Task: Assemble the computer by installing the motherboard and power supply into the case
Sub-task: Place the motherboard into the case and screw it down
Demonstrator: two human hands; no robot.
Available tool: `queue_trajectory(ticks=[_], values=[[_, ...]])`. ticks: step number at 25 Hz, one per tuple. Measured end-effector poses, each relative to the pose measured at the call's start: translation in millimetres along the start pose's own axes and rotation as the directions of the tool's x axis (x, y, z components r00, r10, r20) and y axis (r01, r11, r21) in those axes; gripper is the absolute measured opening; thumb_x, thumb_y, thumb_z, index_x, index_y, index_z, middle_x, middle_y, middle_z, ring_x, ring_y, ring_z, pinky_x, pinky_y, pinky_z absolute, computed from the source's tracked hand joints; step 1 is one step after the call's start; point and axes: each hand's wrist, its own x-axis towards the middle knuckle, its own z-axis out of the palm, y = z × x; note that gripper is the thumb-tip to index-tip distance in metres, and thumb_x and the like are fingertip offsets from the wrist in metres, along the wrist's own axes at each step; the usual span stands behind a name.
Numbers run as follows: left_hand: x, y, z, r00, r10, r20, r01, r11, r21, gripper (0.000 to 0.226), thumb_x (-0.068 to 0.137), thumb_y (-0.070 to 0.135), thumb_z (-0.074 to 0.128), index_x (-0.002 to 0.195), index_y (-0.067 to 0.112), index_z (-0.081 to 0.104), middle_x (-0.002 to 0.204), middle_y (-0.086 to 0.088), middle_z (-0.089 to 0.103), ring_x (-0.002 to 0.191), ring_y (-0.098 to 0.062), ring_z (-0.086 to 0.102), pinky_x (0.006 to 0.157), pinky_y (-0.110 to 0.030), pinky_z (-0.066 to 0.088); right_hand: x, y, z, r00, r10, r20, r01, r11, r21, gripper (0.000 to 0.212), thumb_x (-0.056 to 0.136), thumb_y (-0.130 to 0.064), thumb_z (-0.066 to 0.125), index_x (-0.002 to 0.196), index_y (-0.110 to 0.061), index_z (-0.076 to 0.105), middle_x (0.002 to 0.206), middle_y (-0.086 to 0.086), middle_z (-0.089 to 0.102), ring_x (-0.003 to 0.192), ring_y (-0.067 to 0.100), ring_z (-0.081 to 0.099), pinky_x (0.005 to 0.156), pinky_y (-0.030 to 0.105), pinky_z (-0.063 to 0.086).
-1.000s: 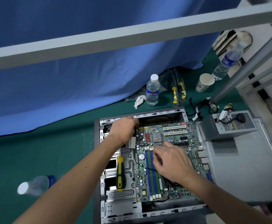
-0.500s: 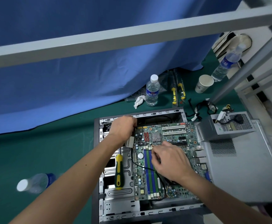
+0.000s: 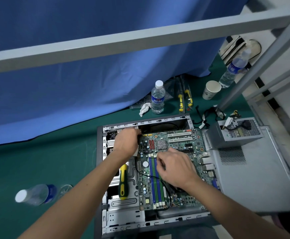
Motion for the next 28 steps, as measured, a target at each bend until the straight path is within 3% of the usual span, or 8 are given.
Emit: queue_trajectory(ticks=[2, 6, 10, 12, 15, 19, 22, 28], values=[[-26, 6, 1, 0.999, -0.045, -0.026, 0.04, 0.983, -0.181, 0.058, 0.088, -0.008, 0.048, 0.138, 0.018, 0.055, 0.118, -0.007, 0.069, 0.088, -0.021, 0.064, 0.075, -0.028, 0.054, 1, 0, -1, 1.0, 0.019, 0.008, -0.019, 0.999, 0.028, 0.018, 0.091, -0.03, 0.043, 0.082, -0.025, 0.057, 0.07, -0.01, 0.051, 0.067, 0.008, 0.05, 0.06, 0.028, 0.051], [-83, 36, 9, 0.995, 0.024, -0.102, -0.052, 0.958, -0.281, 0.062, 0.091, 0.012, 0.054, 0.151, 0.015, 0.036, 0.149, -0.003, 0.042, 0.137, -0.018, 0.035, 0.119, -0.035, 0.026, 0, 1, -9, 0.998, 0.059, -0.027, -0.05, 0.965, 0.258, 0.015, 0.097, -0.02, 0.05, 0.105, -0.025, 0.061, 0.097, -0.013, 0.062, 0.079, 0.003, 0.059, 0.078, 0.022, 0.051], [-105, 68, 12, 0.962, 0.246, 0.122, -0.199, 0.93, -0.309, 0.094, 0.082, 0.054, 0.066, 0.156, 0.02, 0.02, 0.154, 0.0, 0.028, 0.141, -0.017, 0.026, 0.12, -0.033, 0.022, 0, 22, -35, 0.93, 0.347, -0.124, -0.167, 0.696, 0.698, 0.022, 0.095, -0.007, 0.057, 0.105, -0.026, 0.061, 0.101, -0.011, 0.062, 0.087, -0.001, 0.059, 0.077, 0.016, 0.052], [-111, 83, 19, 0.93, 0.283, 0.234, -0.255, 0.956, -0.144, 0.114, 0.072, 0.065, 0.072, 0.157, 0.02, 0.011, 0.154, -0.001, 0.024, 0.14, -0.022, 0.026, 0.12, -0.039, 0.024, -10, 39, -44, 0.908, 0.402, -0.116, -0.195, 0.654, 0.731, 0.022, 0.094, -0.008, 0.058, 0.1, -0.029, 0.059, 0.097, -0.008, 0.061, 0.084, 0.0, 0.058, 0.075, 0.016, 0.052], [-108, 100, 26, 0.948, 0.25, 0.198, -0.265, 0.962, 0.057, 0.112, 0.072, 0.06, 0.077, 0.154, 0.019, 0.013, 0.149, -0.002, 0.025, 0.135, -0.024, 0.029, 0.118, -0.042, 0.027, -32, 67, -51, 0.911, 0.408, -0.052, -0.248, 0.646, 0.723, 0.023, 0.095, -0.007, 0.059, 0.096, -0.03, 0.059, 0.092, -0.002, 0.061, 0.079, 0.002, 0.057, 0.071, 0.017, 0.052], [-107, 107, 25, 0.97, 0.197, 0.141, -0.211, 0.973, 0.098, 0.096, 0.067, 0.059, 0.079, 0.142, 0.022, 0.031, 0.132, 0.004, 0.041, 0.12, -0.019, 0.043, 0.108, -0.039, 0.037, -58, 104, -53, 0.892, 0.453, 0.002, -0.327, 0.641, 0.694, 0.025, 0.094, -0.006, 0.059, 0.095, -0.031, 0.06, 0.084, 0.001, 0.062, 0.064, 0.0, 0.053, 0.061, 0.022, 0.05], [-106, 113, 24, 0.984, 0.142, 0.11, -0.154, 0.982, 0.11, 0.095, 0.064, 0.061, 0.079, 0.139, 0.023, 0.036, 0.127, 0.005, 0.044, 0.113, -0.018, 0.048, 0.103, -0.036, 0.041, -70, 129, -57, 0.882, 0.47, 0.031, -0.372, 0.655, 0.658, 0.024, 0.094, -0.007, 0.059, 0.095, -0.031, 0.06, 0.082, 0.002, 0.062, 0.068, 0.01, 0.056, 0.064, 0.026, 0.051], [-101, 115, 20, 0.985, 0.1, 0.14, -0.114, 0.989, 0.095, 0.106, 0.063, 0.059, 0.083, 0.147, 0.022, 0.03, 0.136, 0.006, 0.04, 0.121, -0.017, 0.046, 0.106, -0.033, 0.041, -82, 164, -63, 0.865, 0.489, 0.11, -0.43, 0.612, 0.663, 0.02, 0.095, -0.008, 0.057, 0.097, -0.027, 0.062, 0.082, 0.002, 0.062, 0.076, 0.018, 0.063, 0.072, 0.032, 0.054]])
